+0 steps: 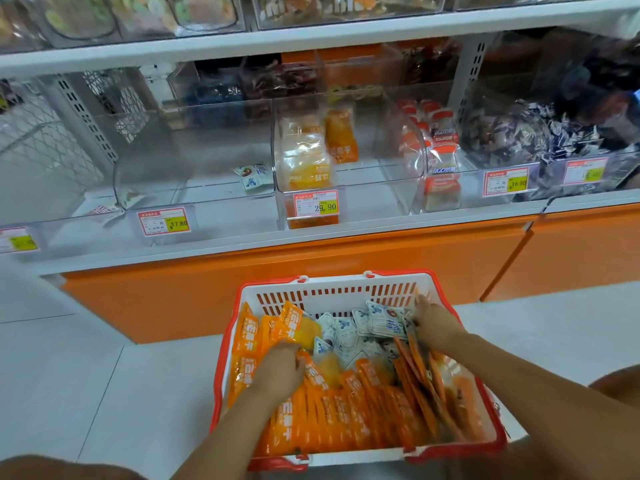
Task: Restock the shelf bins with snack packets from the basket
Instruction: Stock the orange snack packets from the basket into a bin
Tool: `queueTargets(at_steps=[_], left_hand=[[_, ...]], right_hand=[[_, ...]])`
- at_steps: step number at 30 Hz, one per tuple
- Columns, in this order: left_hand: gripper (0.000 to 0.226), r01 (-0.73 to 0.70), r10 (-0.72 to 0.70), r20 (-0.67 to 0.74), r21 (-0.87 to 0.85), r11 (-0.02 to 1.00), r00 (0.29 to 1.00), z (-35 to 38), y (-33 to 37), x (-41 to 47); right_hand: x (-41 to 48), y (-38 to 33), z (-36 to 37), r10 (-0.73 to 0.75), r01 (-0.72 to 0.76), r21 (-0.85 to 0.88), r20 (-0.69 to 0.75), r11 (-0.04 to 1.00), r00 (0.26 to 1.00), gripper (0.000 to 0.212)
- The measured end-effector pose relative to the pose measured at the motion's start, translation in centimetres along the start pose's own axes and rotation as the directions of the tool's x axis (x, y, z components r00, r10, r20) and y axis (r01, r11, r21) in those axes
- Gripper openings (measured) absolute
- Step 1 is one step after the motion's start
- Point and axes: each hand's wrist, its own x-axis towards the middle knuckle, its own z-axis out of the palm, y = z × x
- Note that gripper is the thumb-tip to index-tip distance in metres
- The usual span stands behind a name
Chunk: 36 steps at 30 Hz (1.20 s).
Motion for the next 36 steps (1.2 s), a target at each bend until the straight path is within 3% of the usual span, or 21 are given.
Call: queueTargets(at_steps=[5, 12, 16, 18, 19, 20, 21, 23, 24, 26, 27, 29, 32, 34, 36], left_hand=[[0.031, 0.048, -0.049, 0.038, 0.043, 0.998, 0.998, -0.2, 0.6, 0.2], [0.024, 0.145, -0.148, 0.069, 0.050, 0.988, 0.987, -0.5, 1.9, 0.4], [0.020, 0.213, -0.212, -0.029, 0.011, 0.977, 0.977, -1.2, 3.8, 0.7], [0.027, 0.199, -0.213, -0.078, -0.152, 0.968, 0.974, -1.8, 4.9, 1.0], [0.037, 0.219, -0.243, -0.044, -0.299, 0.929, 0.969, -2.1, 5.5, 1.3], [0.043, 0.288, -0.296, 0.066, -0.510, 0.811, 0.953, -2.6, 6.1, 1.5], [0.047, 0.384, -0.314, 0.238, -0.717, 0.582, 0.919, -3.1, 6.7, 1.8], [0.063, 0.515, -0.165, 0.502, -0.856, 0.047, 0.849, -4.2, 7.4, 2.0], [0.064, 0.513, -0.087, 0.523, -0.851, -0.110, 0.848, -5.0, 7.4, 2.1], [0.044, 0.437, -0.035, 0.455, -0.871, -0.224, 0.890, -6.6, 7.4, 2.3], [0.031, 0.389, -0.047, 0.410, -0.891, -0.233, 0.911, -7.4, 7.5, 2.4], [0.016, 0.324, -0.080, 0.344, -0.926, -0.192, 0.936, -8.8, 7.7, 2.6], [0.018, 0.222, -0.056, 0.223, -0.975, -0.018, 0.973, -10.7, 7.6, 2.6], [0.022, 0.143, -0.002, 0.144, -0.985, 0.099, 0.990, -11.8, 7.8, 2.2], [0.014, 0.065, 0.001, 0.067, -0.976, 0.209, 0.998, -12.9, 8.4, 1.6]], right_hand=[[-1.6, 0.1, 1.2, 0.062, -0.064, -0.036, -0.054, 0.997, 0.997, 0.025], [-2.6, -0.8, 1.4, 0.054, -0.064, -0.068, -0.144, 0.996, 0.988, 0.036], [-2.7, -2.6, 0.6, -0.151, 0.115, -0.162, -0.231, 0.980, 0.961, 0.034], [-3.6, -4.0, -1.3, -0.232, 0.236, -0.028, -0.329, 0.971, 0.915, 0.027], [-4.2, -4.6, -2.5, -0.244, 0.321, 0.139, -0.398, 0.937, 0.884, 0.028], [-4.7, -5.2, -3.6, -0.224, 0.391, 0.335, -0.441, 0.857, 0.869, 0.027], [-5.1, -5.7, -4.4, -0.223, 0.458, 0.466, -0.474, 0.757, 0.852, 0.018], [-6.2, -6.6, -6.4, -0.364, 0.629, 0.449, -0.543, 0.635, 0.756, 0.013], [-6.7, -7.1, -7.2, -0.473, 0.717, 0.379, -0.559, 0.586, 0.682, 0.015], [-7.5, -7.8, -8.5, -0.646, 0.834, 0.210, -0.547, 0.510, 0.532, 0.015], [-7.8, -7.9, -9.4, -0.686, 0.848, 0.186, -0.515, 0.496, 0.514, 0.017], [-8.5, -8.1, -11.4, -0.666, 0.821, 0.290, -0.481, 0.493, 0.570, 0.024], [-9.0, -7.1, -14.7, -0.363, 0.668, 0.527, -0.572, 0.525, 0.736, 0.043], [-9.1, -6.5, -16.2, -0.158, 0.580, 0.634, -0.594, 0.512, 0.789, 0.035], [-9.1, -6.6, -17.0, -0.088, 0.531, 0.674, -0.574, 0.514, 0.814, 0.022]])
